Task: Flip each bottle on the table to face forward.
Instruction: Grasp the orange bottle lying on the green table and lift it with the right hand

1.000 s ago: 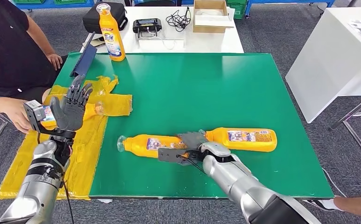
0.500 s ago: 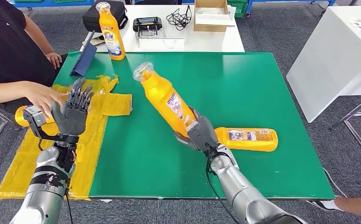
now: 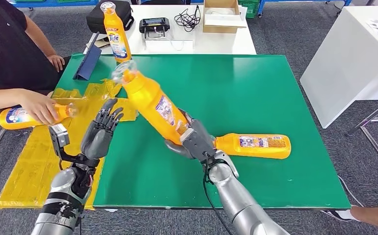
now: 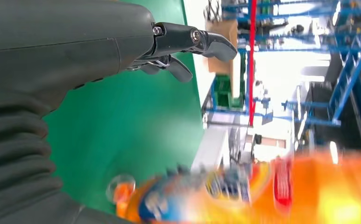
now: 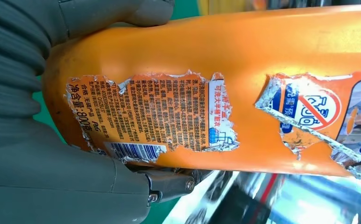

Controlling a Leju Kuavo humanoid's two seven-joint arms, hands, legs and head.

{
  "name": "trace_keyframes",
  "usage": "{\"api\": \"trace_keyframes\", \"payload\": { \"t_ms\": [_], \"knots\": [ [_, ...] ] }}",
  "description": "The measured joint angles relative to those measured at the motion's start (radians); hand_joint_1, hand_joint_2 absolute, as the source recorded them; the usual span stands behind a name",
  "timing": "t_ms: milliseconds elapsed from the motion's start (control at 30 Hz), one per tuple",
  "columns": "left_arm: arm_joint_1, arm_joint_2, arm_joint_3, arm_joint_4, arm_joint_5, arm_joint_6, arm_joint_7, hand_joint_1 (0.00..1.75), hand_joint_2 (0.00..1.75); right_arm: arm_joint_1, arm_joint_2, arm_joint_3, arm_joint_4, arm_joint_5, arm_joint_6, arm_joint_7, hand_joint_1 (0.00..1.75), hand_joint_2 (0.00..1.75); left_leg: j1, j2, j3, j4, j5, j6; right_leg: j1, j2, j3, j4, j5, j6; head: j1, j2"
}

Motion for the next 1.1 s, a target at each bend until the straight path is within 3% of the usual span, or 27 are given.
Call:
{"api": "trace_keyframes", "payload": {
  "t_ms": [300,1100],
  "knots": [
    [0.064,-0.006,-0.08,-0.104,0.002,0.013,0.002,0.0,1.75,0.0,0.024,0.102,-0.001,0.022,0.021,0.045,1.75,1.75,0.0,0.0,-0.001,0.0,0.0,0.0,0.0,0.0,-0.001,0.0,0.0,0.0,0.0,0.0],
    [0.079,-0.006,-0.1,-0.13,0.0,0.012,0.002,0.0,1.75,-0.001,0.025,0.135,-0.001,0.031,0.05,0.051,1.75,1.75,0.0,0.0,-0.002,0.0,0.0,0.0,0.0,0.0,-0.001,0.0,0.0,0.0,0.0,0.0]
  ]
}}
